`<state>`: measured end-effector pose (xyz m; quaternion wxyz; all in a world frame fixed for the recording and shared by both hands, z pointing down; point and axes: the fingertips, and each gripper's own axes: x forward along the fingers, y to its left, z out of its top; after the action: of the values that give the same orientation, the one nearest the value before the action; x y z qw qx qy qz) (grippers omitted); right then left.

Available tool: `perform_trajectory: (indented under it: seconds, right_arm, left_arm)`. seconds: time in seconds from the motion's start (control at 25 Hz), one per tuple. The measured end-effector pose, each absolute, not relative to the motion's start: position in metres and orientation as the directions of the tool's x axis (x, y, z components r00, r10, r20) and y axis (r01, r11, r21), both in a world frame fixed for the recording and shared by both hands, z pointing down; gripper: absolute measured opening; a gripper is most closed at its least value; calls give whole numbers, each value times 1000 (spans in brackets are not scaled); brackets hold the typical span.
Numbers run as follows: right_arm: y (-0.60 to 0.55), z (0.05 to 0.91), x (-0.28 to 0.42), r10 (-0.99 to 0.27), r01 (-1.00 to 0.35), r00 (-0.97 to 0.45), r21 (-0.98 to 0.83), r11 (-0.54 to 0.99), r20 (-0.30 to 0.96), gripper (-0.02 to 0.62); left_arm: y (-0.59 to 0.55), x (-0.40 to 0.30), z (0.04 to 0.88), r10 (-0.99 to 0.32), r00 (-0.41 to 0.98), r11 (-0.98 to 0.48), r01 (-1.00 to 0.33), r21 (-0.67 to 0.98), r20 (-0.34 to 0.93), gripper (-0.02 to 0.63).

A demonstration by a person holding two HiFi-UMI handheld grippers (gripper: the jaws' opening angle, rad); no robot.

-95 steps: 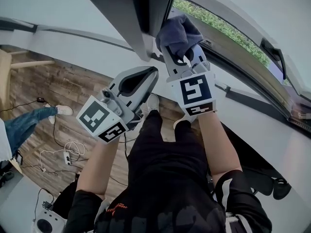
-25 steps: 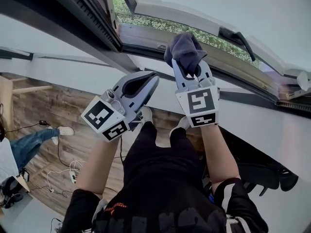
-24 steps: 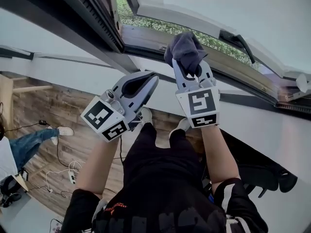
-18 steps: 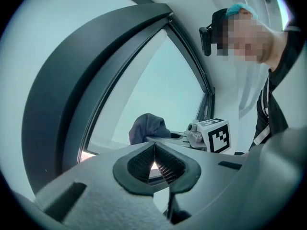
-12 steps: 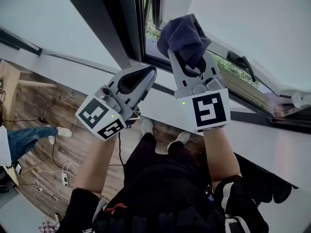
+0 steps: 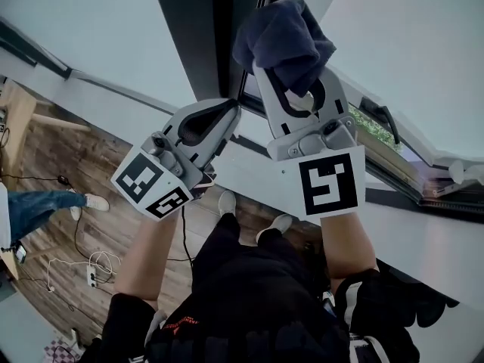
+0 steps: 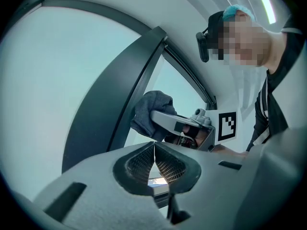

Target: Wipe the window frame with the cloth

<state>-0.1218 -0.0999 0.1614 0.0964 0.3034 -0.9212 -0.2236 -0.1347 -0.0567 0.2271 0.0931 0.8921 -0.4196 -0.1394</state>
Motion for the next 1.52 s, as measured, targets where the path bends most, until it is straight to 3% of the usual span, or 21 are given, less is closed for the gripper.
perform_trajectory:
  seconds: [0.84, 1.52]
  right_arm:
    - [-116, 190, -154, -596, -499, -796, 447, 743, 103, 53]
    - [-122, 270, -153, -606, -523, -767, 341, 781, 211, 52]
  left_arm:
    - [-58, -158, 247, -801, 578, -594, -735, 328, -155, 21]
    - [-54, -156, 290, -806, 584, -571, -723, 389, -97, 21]
